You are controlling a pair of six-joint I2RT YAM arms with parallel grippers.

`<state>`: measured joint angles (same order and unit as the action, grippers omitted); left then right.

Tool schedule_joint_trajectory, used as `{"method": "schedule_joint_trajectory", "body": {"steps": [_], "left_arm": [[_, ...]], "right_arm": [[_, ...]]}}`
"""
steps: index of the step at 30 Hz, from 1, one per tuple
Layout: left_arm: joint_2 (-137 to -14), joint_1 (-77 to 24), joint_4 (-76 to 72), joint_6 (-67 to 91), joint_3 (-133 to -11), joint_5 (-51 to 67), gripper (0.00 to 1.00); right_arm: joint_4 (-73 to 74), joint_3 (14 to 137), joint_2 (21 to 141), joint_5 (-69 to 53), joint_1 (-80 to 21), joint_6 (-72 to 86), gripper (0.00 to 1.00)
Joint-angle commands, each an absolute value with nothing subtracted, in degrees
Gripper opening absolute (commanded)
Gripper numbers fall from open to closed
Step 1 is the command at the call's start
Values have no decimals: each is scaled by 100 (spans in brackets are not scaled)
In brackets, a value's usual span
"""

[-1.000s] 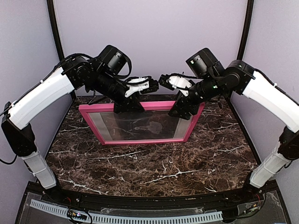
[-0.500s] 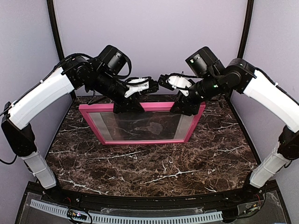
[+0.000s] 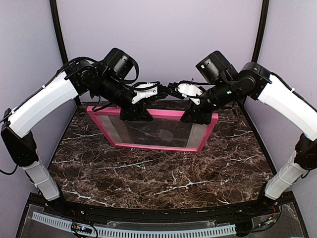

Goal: Put the photo into the frame
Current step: Pass from the left arm to the right, then turn over the photo frame.

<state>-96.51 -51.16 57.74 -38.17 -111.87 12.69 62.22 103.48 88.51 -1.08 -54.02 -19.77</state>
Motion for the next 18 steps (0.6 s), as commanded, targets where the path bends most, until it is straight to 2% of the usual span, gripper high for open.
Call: {"method": "schedule_joint_trajectory", "body": {"steps": [1,8,9,11,18], "left_arm": [[-9240,-5054,5162,-3587,-10840,1196,44],[-8386,-4991,3989,-3389,-10030,622,65],[-8320,-4968,3761,-3325,-9976,504,70],[-8147,-4928,3525,-3168,-9834,232,75],[-7574,-4826,2778,-2590,-9151,-818,82]], "right_arm": [[6113,10391,8810,-200,-5432,-1793,15],[5929,10424,8671,-30,-5425,-1606,0],[5882,10446,8663,72,-5419,-1533,0],[5851,10578,8676,99,-5410,-1433,0],[5814,11220,9023,175,-5127,-784,0]]}}
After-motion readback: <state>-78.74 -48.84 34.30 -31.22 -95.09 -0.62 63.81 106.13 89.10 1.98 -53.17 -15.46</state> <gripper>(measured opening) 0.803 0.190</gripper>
